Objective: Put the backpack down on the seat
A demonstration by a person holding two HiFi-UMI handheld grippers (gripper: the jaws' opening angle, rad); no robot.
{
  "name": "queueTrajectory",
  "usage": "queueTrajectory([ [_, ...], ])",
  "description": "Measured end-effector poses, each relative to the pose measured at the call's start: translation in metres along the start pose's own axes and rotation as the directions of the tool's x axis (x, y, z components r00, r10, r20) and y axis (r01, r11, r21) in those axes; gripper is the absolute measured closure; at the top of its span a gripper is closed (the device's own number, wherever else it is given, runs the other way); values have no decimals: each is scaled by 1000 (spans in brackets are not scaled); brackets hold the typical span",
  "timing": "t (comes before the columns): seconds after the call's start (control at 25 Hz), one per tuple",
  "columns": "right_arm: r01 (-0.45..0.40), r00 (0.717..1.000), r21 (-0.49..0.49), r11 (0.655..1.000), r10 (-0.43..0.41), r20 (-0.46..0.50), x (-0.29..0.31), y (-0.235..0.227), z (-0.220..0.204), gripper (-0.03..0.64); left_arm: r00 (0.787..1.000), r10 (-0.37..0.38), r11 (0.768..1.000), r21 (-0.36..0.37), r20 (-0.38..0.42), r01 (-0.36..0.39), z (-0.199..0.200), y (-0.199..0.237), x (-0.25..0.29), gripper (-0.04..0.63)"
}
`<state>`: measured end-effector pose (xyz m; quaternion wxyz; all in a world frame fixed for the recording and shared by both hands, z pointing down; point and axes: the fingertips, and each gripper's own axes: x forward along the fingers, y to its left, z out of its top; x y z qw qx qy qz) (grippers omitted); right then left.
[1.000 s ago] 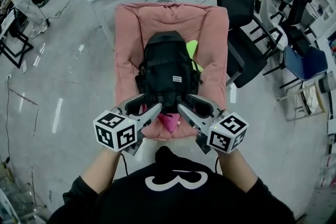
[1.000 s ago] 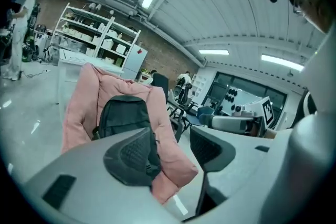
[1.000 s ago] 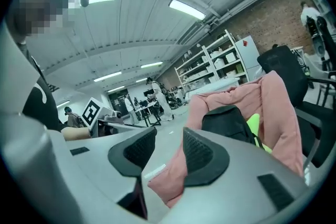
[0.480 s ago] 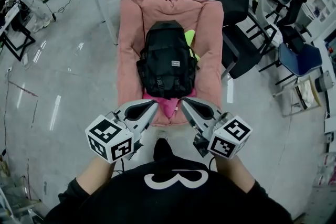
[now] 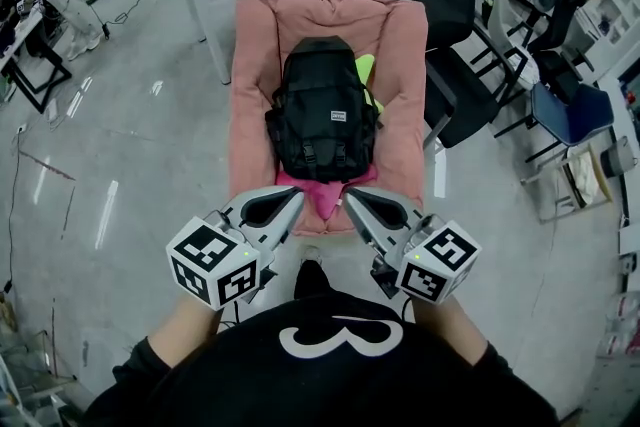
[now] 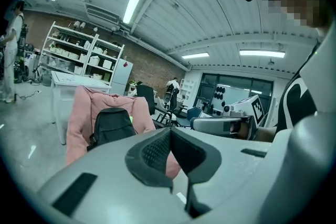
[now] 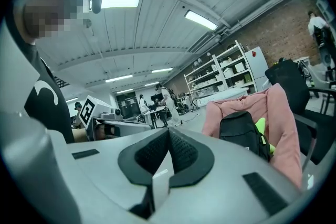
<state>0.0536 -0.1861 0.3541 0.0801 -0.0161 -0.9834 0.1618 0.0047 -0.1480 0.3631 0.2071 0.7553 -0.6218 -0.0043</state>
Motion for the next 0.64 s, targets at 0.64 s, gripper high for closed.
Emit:
queueTrajectory([
  [0.64,23,999,30,999,-22,-40,-5,-4,-23,613,999,-40,999,-30,-31,39,-23,-5,7,589],
])
